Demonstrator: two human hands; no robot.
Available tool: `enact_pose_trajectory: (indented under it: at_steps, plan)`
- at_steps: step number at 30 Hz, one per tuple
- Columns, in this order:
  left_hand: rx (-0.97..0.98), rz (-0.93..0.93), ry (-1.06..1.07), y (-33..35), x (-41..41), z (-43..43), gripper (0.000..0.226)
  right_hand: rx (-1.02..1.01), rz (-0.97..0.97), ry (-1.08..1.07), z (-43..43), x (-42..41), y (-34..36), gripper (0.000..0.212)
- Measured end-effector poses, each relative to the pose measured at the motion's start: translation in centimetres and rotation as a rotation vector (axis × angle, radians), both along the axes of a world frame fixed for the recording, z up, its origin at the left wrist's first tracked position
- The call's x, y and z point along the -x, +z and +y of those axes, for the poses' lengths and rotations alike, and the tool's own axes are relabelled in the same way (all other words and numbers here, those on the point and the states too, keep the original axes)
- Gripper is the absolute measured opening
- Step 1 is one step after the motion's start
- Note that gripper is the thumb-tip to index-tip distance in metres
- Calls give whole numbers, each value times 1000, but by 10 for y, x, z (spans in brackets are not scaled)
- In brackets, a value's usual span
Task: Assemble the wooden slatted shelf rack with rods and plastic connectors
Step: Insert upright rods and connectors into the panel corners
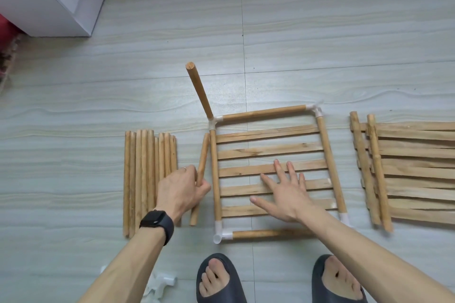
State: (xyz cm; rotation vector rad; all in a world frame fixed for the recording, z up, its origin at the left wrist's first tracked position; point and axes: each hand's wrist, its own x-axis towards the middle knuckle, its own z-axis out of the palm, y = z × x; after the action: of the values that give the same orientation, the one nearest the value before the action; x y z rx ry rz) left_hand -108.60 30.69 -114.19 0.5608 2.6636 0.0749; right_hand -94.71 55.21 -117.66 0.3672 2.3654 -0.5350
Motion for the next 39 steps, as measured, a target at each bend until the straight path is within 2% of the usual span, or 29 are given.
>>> enact_pose_trajectory:
  at_steps: [4,7,9,11,13,16,18,21,24,29,34,39]
  plan:
    - [-64,4,-252,15,-12,39,20,320,268,-480,2,18,19,100]
    - [-158,-47,-389,21,-25,78,20,677,262,-880,9,29,29,81]
    - [-207,-8,-452,22,-31,103,20,693,308,-1025,21,30,33,70]
    - [-260,46,-476,18,-32,123,24,588,374,-1024,38,25,36,63]
    - [-241,28,-466,8,-29,136,45,497,444,-1014,58,18,42,60]
    - [23,-152,-380,-14,-18,149,103,366,570,-1043,93,12,57,65]
    - [196,-239,-331,-31,-11,156,123,267,664,-1038,118,12,70,73]
    - [282,-349,-274,-50,-11,158,140,127,755,-1018,150,20,90,66]
    - [267,-328,-270,-62,-17,154,145,14,811,-1009,173,34,102,59]
    - [282,-350,-260,-60,-15,155,144,-33,888,-943,188,62,106,46]
    - [286,-367,-264,-57,-16,156,144,-140,886,-814,191,75,103,48]
    - [286,-382,-261,-54,-17,156,143,-252,764,-681,196,88,107,49]
